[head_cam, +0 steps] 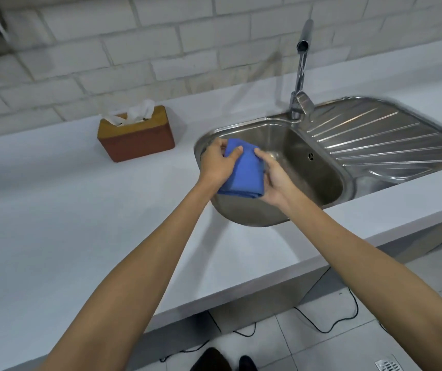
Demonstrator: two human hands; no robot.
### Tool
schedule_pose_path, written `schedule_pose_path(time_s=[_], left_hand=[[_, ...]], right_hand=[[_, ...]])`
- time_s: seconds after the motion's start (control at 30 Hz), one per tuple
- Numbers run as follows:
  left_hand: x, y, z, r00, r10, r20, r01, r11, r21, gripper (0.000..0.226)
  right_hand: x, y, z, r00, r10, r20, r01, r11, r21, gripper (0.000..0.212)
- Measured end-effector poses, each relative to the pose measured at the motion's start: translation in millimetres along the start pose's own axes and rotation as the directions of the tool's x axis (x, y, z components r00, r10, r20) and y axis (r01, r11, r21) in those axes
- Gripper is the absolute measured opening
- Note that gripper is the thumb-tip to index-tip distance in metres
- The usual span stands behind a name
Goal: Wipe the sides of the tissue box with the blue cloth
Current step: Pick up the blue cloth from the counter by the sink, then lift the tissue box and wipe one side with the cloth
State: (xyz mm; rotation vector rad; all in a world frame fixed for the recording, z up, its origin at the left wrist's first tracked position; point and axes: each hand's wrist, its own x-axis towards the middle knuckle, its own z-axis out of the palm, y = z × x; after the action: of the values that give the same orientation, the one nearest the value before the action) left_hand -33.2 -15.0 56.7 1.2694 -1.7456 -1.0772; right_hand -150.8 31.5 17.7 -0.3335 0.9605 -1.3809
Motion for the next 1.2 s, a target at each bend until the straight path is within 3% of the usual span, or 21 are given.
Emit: schedule_pose_path(time_s=[0.1, 0.17, 0.23, 0.3, 0.37, 0.43, 0.5, 0.63, 0.73, 0.83, 0.97, 1.07, 1.2], left_hand=[[9.1, -24.0, -30.8, 0.982, 0.062, -0.181, -0.035, 0.988, 0.148, 0.032], [14.8, -39.4, -52.4, 0.975, -0.100, -0.201, 0.113, 0.992, 0.054, 0.045], [16.5, -50.8, -73.0, 0.937, -0.349, 0.010, 0.342, 0.910, -0.234, 0.049], [16.4, -65.2, -94.2, 0.880, -0.407, 0.244, 0.474, 0.730, -0.493, 0.038], [21.2, -79.6, -113.9, 0.870, -0.406, 0.280, 0.483, 0.582, -0.654, 0.030], [28.6, -88.9, -136.9, 0.866, -0.431, 0.252, 0.471, 0.537, -0.700, 0.026], [37.4, -97.1, -164.5, 0.855, -0.478, 0.203, 0.461, 0.518, -0.721, 0.021], [66.3, -127.7, -221.4, 0.819, -0.573, -0.020, 0.419, 0.622, -0.661, 0.023], [91.1, -158.8, -257.3, 0.767, -0.620, -0.166, 0.412, 0.674, -0.613, 0.038], [115.7, -178.8, -279.0, 0.751, -0.629, -0.201, 0.411, 0.684, -0.602, 0.035], [160.1, -192.6, -289.6, 0.714, -0.641, -0.282, 0.417, 0.713, -0.565, 0.049], [188.5, -195.7, -287.8, 0.683, -0.654, -0.326, 0.452, 0.729, -0.515, 0.038], [204.0, -200.2, -270.9, 0.742, -0.582, -0.333, 0.449, 0.800, -0.397, 0.039]], right_hand=[[18.4, 6.0, 26.2, 0.999, 0.019, 0.032, -0.017, 0.997, -0.069, 0.023], [32.9, 12.5, 46.7, 0.997, 0.062, 0.043, -0.057, 0.993, -0.106, 0.025], [46.7, 19.9, 69.5, 0.994, 0.093, 0.053, -0.086, 0.989, -0.121, 0.027], [60.3, 29.3, 98.2, 0.988, 0.127, 0.086, -0.110, 0.977, -0.183, 0.029], [71.6, 37.3, 127.8, 0.984, 0.150, 0.094, -0.110, 0.935, -0.338, 0.034], [86.9, 39.0, 151.8, 0.994, 0.094, 0.062, -0.044, 0.830, -0.556, 0.042], [105.3, 34.2, 167.3, 0.998, 0.026, 0.052, 0.014, 0.757, -0.653, 0.039], [150.3, 20.4, 178.5, 0.991, -0.134, -0.026, 0.082, 0.737, -0.671, 0.026], [182.1, 17.9, 179.9, 0.969, -0.246, -0.018, 0.147, 0.635, -0.758, 0.044], [208.2, 19.9, 179.5, 0.964, -0.264, -0.020, 0.143, 0.582, -0.801, 0.051], [235.7, 27.5, 181.0, 0.962, -0.273, -0.013, 0.142, 0.537, -0.831, 0.048], [249.9, 34.5, 181.4, 0.955, -0.298, -0.009, 0.144, 0.490, -0.860, 0.055], [259.4, 49.2, 178.4, 0.948, -0.317, 0.040, 0.183, 0.436, -0.881, 0.051]])
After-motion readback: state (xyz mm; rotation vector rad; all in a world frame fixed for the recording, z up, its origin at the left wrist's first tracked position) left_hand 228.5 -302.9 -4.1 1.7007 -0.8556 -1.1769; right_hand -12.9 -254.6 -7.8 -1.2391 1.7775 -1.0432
